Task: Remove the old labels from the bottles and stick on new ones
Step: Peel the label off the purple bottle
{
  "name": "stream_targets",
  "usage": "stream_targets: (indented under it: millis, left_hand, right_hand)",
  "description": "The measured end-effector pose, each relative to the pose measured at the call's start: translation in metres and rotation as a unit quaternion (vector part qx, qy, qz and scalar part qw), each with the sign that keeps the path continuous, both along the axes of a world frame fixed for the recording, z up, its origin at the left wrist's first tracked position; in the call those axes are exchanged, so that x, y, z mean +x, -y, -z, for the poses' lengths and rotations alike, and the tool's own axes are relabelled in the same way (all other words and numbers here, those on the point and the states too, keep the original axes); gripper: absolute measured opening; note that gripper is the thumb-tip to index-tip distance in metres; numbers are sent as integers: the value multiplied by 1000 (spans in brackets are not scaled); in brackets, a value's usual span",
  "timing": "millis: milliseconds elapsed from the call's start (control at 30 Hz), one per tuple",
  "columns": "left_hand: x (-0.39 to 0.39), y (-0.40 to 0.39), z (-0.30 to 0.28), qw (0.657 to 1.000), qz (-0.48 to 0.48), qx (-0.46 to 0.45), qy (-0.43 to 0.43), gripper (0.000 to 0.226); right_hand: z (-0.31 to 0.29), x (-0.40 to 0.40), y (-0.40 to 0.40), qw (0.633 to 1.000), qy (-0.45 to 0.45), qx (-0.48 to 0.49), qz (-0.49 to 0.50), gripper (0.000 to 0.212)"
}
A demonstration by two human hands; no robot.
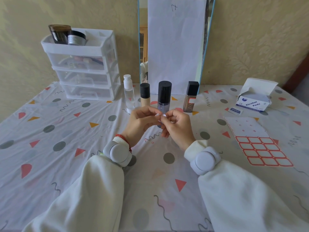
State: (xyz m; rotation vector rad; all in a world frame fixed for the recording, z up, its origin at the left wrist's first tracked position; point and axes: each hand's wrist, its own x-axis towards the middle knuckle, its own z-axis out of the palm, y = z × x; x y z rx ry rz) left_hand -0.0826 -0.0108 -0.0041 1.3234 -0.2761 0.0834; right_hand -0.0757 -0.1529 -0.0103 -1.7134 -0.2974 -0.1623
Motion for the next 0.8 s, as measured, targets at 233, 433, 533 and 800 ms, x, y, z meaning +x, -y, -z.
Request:
stream_targets:
  millis: [233,433,533,800]
  left_hand:
    - [0,-5,-3,999,17,-45,-19,29]
    - [1,-6,-3,998,58,-27,-30,30]
    - [1,-8,-3,993,105,-37,-30,37]
    - [0,-9,-4,985,160,-55,-44,20]
  right_hand:
    - [-6,1,7,997,-26,63,-42,18]
    - [-7,-1,7,995,-23,72,-67,11]
    - [-10,1,10,988,-62,109,-94,10]
    - [-13,2,12,969,-122,157,-149,5]
